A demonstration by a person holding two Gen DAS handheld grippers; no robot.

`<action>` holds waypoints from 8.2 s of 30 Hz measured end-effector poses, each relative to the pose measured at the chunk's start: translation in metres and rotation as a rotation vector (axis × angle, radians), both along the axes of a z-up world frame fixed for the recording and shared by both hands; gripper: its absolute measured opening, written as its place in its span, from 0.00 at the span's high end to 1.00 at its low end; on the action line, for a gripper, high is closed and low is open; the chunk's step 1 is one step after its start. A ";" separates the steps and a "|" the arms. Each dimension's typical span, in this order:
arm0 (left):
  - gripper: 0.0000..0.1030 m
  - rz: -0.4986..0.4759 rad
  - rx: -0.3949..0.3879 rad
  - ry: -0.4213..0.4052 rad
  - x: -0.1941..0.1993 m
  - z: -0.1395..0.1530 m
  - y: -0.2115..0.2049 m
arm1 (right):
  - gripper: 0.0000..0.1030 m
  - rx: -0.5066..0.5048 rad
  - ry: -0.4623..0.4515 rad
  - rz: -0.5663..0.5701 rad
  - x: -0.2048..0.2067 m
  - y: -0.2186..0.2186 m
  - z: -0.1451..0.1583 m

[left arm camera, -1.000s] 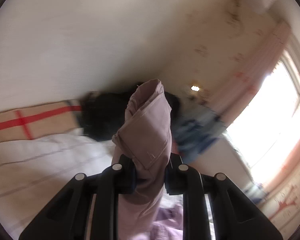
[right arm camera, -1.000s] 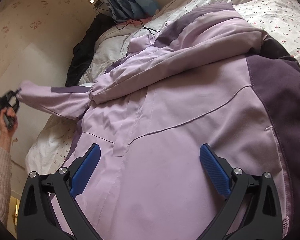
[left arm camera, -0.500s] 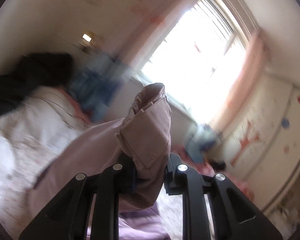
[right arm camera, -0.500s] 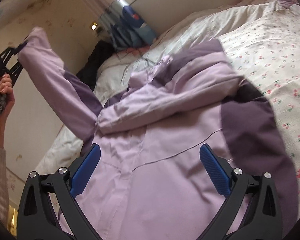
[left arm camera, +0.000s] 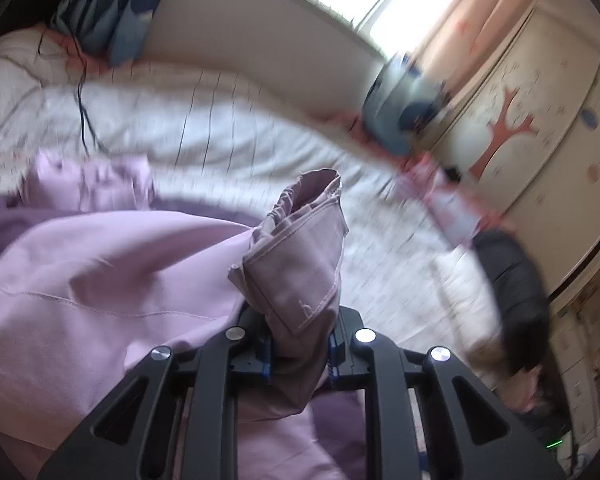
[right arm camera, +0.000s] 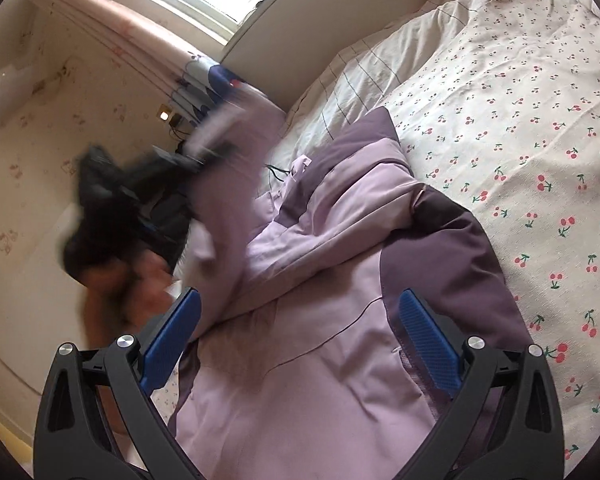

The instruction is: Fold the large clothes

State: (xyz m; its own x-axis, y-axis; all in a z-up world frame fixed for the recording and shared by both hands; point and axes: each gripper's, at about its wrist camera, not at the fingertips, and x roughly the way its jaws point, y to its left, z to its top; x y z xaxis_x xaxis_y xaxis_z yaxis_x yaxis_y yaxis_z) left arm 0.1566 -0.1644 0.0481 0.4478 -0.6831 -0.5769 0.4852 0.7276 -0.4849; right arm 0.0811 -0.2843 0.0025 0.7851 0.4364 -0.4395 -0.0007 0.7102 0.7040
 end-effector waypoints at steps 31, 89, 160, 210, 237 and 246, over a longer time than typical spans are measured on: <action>0.15 0.264 0.147 0.053 -0.018 -0.001 0.260 | 0.81 -0.064 0.143 -0.019 0.125 0.020 -0.008; 0.07 0.203 -0.129 0.489 -0.295 -0.102 0.425 | 0.19 0.046 0.457 0.492 -0.177 -0.035 -0.042; 0.85 0.110 -0.284 0.507 -0.421 -0.068 0.411 | 0.84 0.275 0.146 0.536 -0.311 -0.013 -0.001; 0.07 0.263 0.075 0.255 -0.211 -0.050 0.323 | 0.23 -0.407 0.190 0.385 -0.066 0.025 0.021; 0.13 -0.011 -0.254 0.608 -0.489 -0.136 0.414 | 0.74 0.154 0.352 0.596 -0.352 -0.039 -0.043; 0.83 0.021 -0.454 0.411 -0.508 -0.079 0.414 | 0.83 0.196 0.121 0.648 -0.350 -0.021 0.012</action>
State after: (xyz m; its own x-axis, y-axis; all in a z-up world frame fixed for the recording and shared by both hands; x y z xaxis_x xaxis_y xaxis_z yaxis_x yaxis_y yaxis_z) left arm -0.3512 0.2498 -0.0312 0.2659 -0.8947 -0.3589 0.1805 0.4120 -0.8932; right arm -0.2685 -0.3055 0.0145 0.2888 0.8819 -0.3726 -0.2954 0.4522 0.8416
